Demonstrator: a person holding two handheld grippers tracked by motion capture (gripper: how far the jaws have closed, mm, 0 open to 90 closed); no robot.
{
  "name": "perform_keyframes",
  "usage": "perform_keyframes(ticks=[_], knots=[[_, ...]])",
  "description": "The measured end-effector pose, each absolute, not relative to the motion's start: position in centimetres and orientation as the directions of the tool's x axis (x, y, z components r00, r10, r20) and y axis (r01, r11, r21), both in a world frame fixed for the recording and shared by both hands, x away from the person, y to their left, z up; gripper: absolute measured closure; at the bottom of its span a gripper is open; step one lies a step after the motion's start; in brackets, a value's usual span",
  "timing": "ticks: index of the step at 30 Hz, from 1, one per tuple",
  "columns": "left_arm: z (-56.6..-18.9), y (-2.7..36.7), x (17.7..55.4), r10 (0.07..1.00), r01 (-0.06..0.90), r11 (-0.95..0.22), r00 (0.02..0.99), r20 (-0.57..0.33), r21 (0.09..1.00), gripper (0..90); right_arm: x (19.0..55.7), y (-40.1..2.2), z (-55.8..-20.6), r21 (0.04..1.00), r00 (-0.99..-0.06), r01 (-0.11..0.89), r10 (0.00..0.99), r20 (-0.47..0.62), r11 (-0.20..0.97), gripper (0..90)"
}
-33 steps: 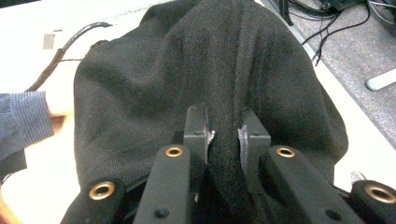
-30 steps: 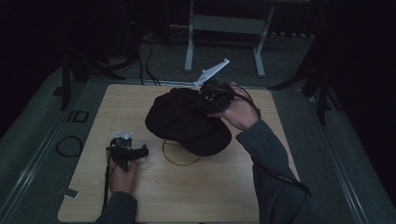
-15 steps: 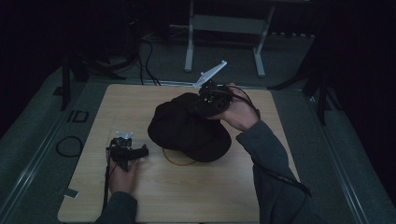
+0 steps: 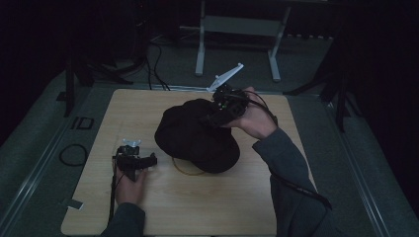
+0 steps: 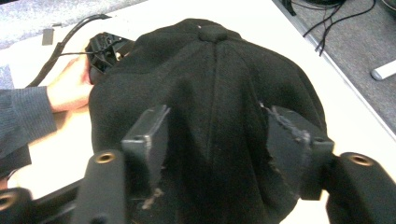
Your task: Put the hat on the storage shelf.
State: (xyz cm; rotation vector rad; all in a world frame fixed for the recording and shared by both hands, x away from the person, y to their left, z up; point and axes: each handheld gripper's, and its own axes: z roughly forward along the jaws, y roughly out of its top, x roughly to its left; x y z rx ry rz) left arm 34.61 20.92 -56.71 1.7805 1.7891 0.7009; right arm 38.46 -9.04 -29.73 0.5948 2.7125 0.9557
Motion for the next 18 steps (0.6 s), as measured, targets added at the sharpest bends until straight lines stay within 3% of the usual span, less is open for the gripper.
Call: perform_keyframes(ticks=[10, 18], knots=[[-56.7, 20.9, 34.6, 1.000, 0.731, 0.006, -0.006, -0.002, 0.682, 1.2, 38.6, -10.6, -30.5, 0.627, -0.879, 0.350, 0.476, -0.038, 0.696, 24.0], [-56.7, 20.9, 34.6, 1.000, 0.731, 0.007, -0.007, -0.003, 0.682, 1.2, 38.6, -12.4, -31.1, 0.630, -0.865, 0.380, 0.501, -0.018, 0.678, 23.5]])
